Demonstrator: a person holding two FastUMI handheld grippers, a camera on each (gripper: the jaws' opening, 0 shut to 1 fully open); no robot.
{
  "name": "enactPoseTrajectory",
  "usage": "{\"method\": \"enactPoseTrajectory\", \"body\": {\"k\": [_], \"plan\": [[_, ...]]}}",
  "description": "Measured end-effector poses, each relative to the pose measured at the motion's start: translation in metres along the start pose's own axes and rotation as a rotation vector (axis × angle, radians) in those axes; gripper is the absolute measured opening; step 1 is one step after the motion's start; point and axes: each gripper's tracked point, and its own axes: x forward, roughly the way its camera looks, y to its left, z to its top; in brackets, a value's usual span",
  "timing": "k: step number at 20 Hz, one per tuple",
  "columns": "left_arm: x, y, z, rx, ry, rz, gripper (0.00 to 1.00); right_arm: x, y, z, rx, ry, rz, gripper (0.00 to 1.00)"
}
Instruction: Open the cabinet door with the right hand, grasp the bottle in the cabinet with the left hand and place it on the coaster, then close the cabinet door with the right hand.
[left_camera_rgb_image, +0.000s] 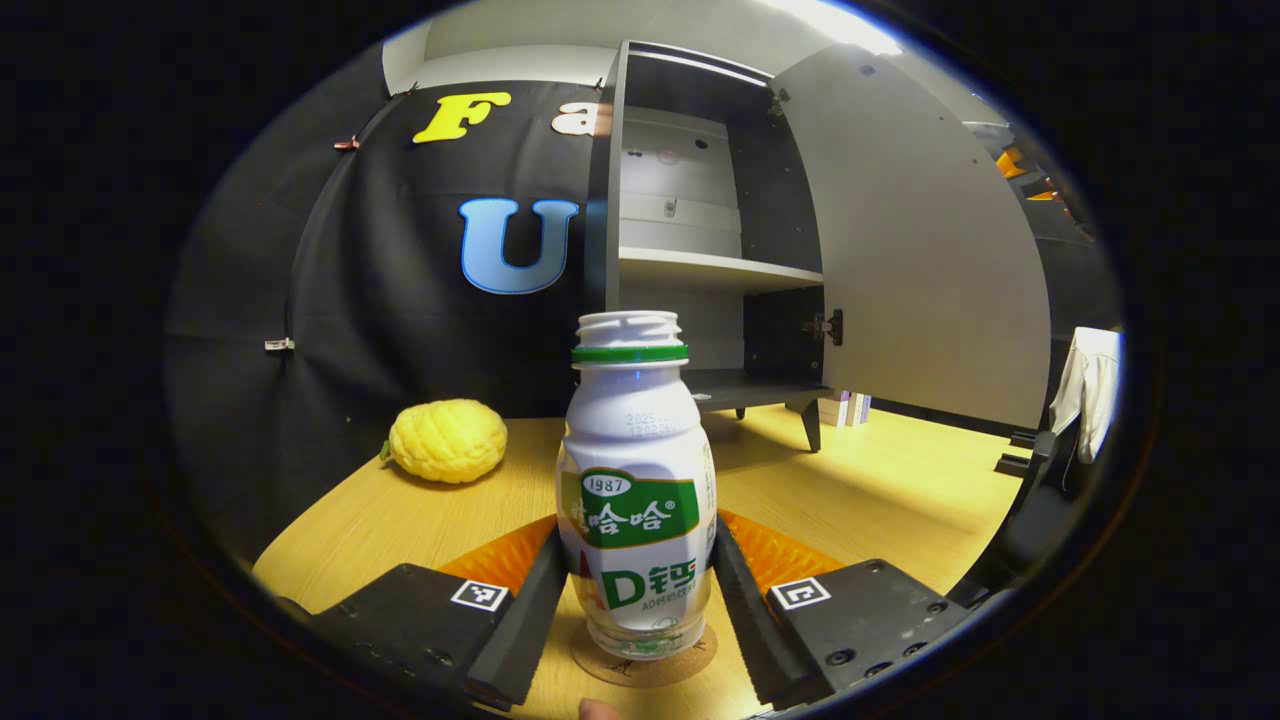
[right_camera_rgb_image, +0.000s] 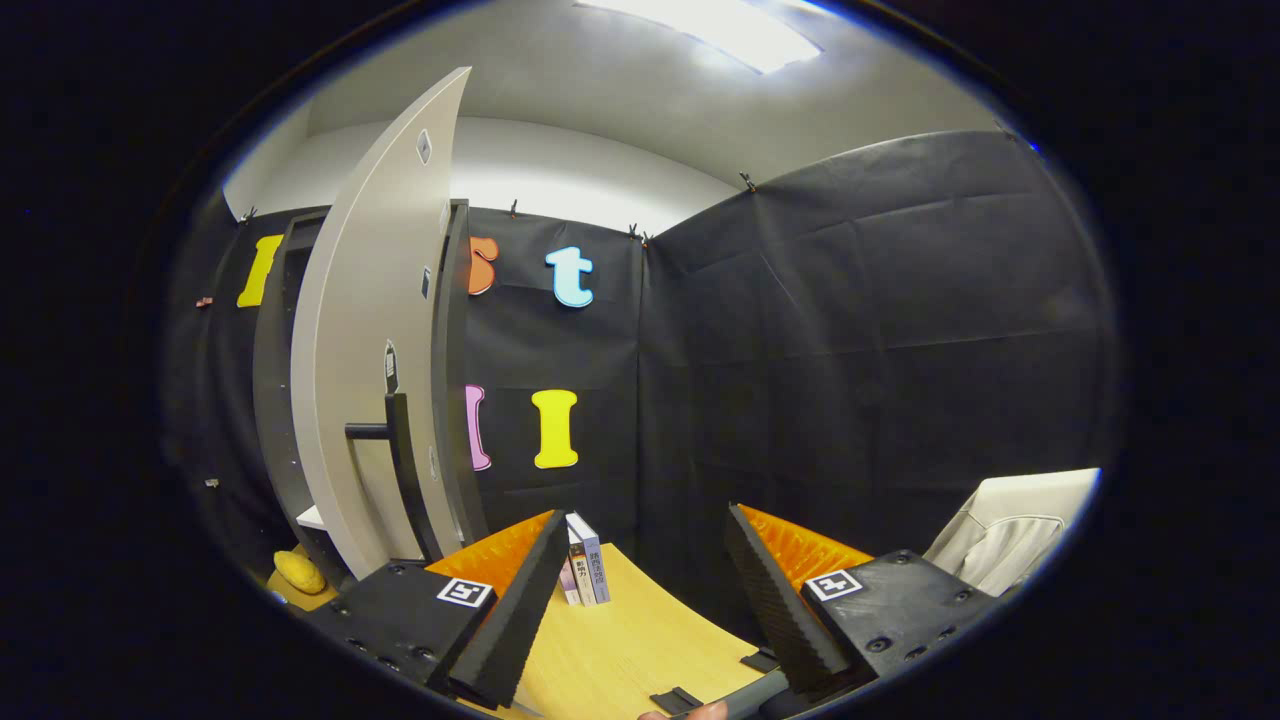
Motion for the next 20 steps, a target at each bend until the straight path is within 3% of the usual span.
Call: {"method": "enactPoseTrajectory", "body": {"k": [4, 10, 13, 15, 20], "plan": [[0.004, -0.006, -0.006, 0.064, -0.008, -0.031, 0.8, -0.002, -0.009, -0.002, -0.024, 0.009, -0.017, 0.98], [0.0, -0.003, -0.02, 0.049, 0.01, -0.026, 0.82, -0.003, -0.005, -0.006, -0.053, 0.028, -0.012, 0.98], [-0.002, -0.001, -0.024, 0.026, 0.025, -0.022, 0.86, -0.001, 0.001, -0.01, -0.053, 0.041, -0.001, 0.98], [-0.004, 0.001, -0.024, 0.039, 0.033, -0.007, 0.98, 0.001, 0.003, -0.012, -0.044, 0.05, 0.0, 0.98], [-0.017, -0.001, -0.007, 0.093, 0.052, -0.016, 0.98, 0.003, 0.012, -0.017, -0.026, 0.072, 0.023, 0.98]]}}
